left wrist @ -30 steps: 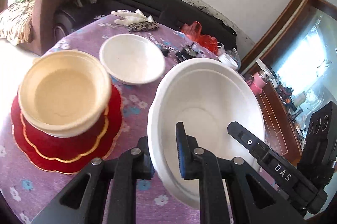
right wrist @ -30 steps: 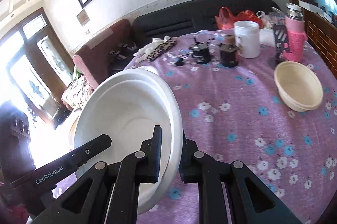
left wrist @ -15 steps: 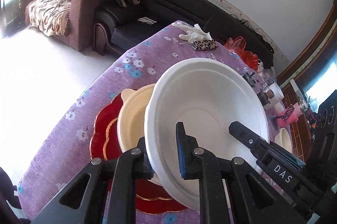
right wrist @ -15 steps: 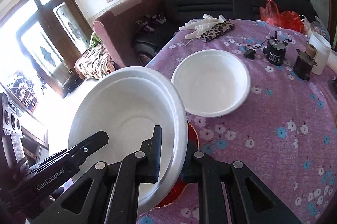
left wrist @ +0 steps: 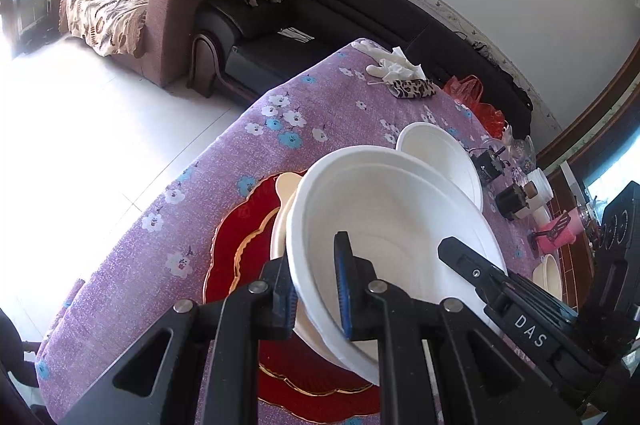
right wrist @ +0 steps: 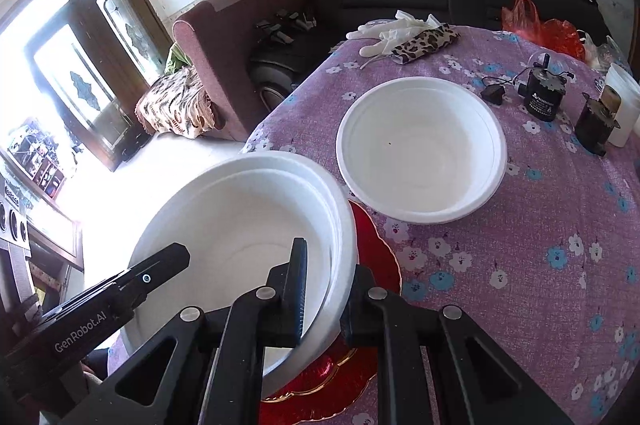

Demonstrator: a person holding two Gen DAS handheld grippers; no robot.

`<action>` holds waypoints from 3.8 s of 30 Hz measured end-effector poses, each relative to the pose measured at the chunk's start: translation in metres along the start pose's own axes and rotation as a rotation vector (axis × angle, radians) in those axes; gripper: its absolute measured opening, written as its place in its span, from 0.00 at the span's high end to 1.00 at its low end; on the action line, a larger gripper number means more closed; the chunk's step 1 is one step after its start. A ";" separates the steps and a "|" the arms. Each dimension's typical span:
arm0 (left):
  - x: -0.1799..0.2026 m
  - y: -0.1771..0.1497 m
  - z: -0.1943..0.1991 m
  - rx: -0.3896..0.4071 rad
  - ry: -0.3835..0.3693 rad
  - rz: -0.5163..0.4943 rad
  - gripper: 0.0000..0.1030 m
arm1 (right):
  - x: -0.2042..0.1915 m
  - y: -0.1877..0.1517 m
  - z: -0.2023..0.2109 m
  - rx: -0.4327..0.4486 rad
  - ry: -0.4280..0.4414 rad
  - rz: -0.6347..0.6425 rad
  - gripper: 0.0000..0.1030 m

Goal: Organize plates and bowls
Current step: 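Lift the white bowl with both grippers and carry it over the stack, then lower the white bowl into the beige bowl and open both grippers, then withdraw both tools from the stack of plates and bowls, then move both tools across the table to the beige bowl by the pink thermos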

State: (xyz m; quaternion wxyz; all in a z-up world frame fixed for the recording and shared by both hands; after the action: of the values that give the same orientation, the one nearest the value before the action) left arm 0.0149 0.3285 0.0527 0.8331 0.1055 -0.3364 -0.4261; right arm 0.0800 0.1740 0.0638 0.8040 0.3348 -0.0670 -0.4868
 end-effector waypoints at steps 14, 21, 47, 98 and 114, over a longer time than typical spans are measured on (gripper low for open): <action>-0.008 0.008 0.015 0.061 0.032 -0.006 0.65 | -0.015 0.000 0.001 0.101 -0.078 0.085 0.75; -0.023 0.019 0.033 0.107 0.025 0.028 0.57 | -0.004 0.000 0.007 0.143 -0.078 0.052 0.55; -0.039 -0.103 0.118 0.311 0.048 0.015 0.29 | -0.024 -0.172 0.107 0.270 -0.081 0.031 0.30; 0.181 -0.218 0.020 -0.092 -0.089 -0.626 0.13 | 0.224 -0.232 0.217 0.330 -0.425 -0.382 0.28; 0.198 -0.168 0.004 -0.133 -0.171 -0.488 0.14 | 0.336 -0.217 0.254 0.379 -0.493 -0.625 0.27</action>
State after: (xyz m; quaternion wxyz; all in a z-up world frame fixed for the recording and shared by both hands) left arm -0.0137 0.0716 0.0709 0.6793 0.0922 -0.3415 -0.6430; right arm -0.0167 -0.2895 0.0545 0.5025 0.3545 -0.2406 -0.7510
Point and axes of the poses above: each gripper's, at about its wrist camera, not at the fingertips, and z roughly against the way its jaws point, x to its right, y to its top, the point moved 4 cm from there along -z, roughly the way its jaws point, and after that the axes turned 9 degrees about z, right-handed, at the moved point
